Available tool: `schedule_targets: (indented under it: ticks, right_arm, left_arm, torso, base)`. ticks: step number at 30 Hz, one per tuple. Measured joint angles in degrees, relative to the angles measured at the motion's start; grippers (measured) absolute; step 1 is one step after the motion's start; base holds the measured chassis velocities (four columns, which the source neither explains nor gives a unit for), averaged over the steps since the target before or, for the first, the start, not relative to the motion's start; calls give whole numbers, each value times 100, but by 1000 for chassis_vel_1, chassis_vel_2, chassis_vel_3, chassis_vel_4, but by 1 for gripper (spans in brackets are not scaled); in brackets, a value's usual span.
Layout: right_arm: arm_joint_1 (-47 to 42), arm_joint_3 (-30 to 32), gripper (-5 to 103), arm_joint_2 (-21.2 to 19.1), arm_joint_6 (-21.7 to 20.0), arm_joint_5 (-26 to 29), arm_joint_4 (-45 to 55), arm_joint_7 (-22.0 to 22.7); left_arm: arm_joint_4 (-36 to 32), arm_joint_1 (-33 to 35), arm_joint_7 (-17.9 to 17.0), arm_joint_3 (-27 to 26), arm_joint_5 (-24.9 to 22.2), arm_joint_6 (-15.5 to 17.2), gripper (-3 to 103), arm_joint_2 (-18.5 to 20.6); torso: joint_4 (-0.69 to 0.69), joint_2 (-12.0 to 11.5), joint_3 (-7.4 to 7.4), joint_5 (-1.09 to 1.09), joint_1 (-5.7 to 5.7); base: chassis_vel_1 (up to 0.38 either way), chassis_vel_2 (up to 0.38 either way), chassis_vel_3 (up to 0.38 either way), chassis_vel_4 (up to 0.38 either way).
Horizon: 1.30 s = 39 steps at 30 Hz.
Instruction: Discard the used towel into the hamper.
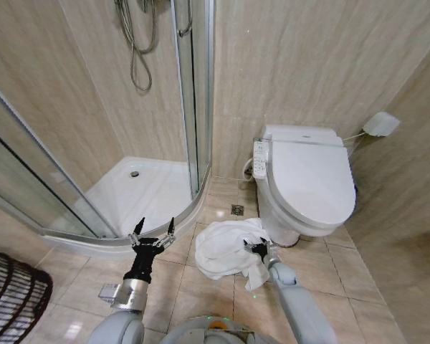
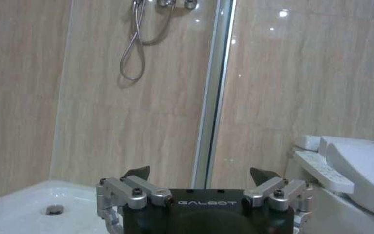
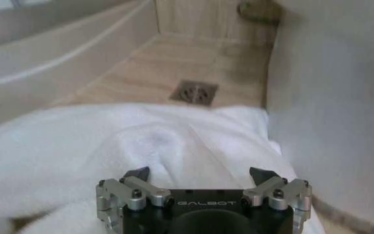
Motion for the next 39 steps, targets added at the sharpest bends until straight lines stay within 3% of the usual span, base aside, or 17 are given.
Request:
schedule_targets:
  ticks: [7,15,23,28,34,38,39]
  right_arm:
    - [282,-65,100,99,80,368,-432,-388]
    - [504,-451,100,342,-80,916,-286,-435]
    - [872,-592,100,606,-148,556,-728,-62]
    - [1079,-309,100,663,127,-11,-1372,292]
    - [1072,-205,92,631,19,119,-1574,116]
    - [1063,-206,97,655,-123,194,-1574,-138]
    - [1072,-214,94,666,-150,196,-1573,-183]
  left_arm:
    - [0,0,0,0,0,0,100,0]
    - [0,0,0,0,0,0,100,0]
    - [0,0,0,0,0,0,100,0]
    - [0,0,0,0,0,0,100,0]
    - [0,0,0,0,0,0,100,0]
    - [0,0,0,0,0,0,100,0]
    - [0,0,0,0,0,0,100,0]
  torso:
    - [0,0,0,-1,0]
    - [0,1,0,-2,0]
    - [2,1,1,0,0]
    - [1,1,1,-1,0]
    - [0,2,1,-1,0]
    - [0,2,1,-1,0]
    - [0,2,1,-1,0]
  base:
    - [0,0,0,0]
    - [0,0,0,0]
    - [0,0,0,0]
    - [0,0,0,0]
    - [0,0,0,0]
    - [0,0,0,0]
    - [0,0,0,0]
